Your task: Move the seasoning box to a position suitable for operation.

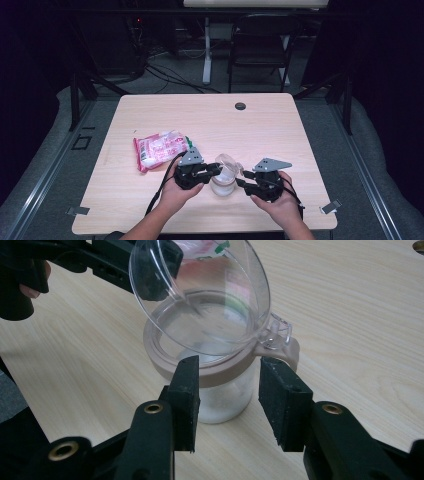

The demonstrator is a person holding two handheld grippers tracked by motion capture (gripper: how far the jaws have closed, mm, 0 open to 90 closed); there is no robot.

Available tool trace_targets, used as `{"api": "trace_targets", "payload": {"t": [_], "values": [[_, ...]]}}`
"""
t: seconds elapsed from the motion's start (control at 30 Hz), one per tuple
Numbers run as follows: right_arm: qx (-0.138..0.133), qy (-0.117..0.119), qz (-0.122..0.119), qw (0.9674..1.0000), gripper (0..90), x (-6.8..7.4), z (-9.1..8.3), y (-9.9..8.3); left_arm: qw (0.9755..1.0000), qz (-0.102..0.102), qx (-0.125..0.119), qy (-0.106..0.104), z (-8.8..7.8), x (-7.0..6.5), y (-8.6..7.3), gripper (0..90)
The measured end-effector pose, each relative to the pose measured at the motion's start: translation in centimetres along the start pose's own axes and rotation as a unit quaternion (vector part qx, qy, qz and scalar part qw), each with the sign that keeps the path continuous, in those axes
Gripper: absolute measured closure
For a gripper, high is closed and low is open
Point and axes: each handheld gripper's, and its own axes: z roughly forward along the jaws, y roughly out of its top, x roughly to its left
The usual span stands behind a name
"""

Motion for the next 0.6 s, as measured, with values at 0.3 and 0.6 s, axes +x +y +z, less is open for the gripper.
{"api": "trace_targets", "payload": {"t": [0.3,0.6], "values": [[-0.005,-0.004,-0.007,1.0000,62.5,0.3,0.3,0.0,0.9997,0.003,0.011,0.022,0.3,0.0,-0.4,72.0],[-0.008,-0.006,-0.009,0.9999,62.0,0.3,0.3,0.1,0.9984,-0.009,0.028,0.049,0.8,0.6,-1.1,63.9]]}}
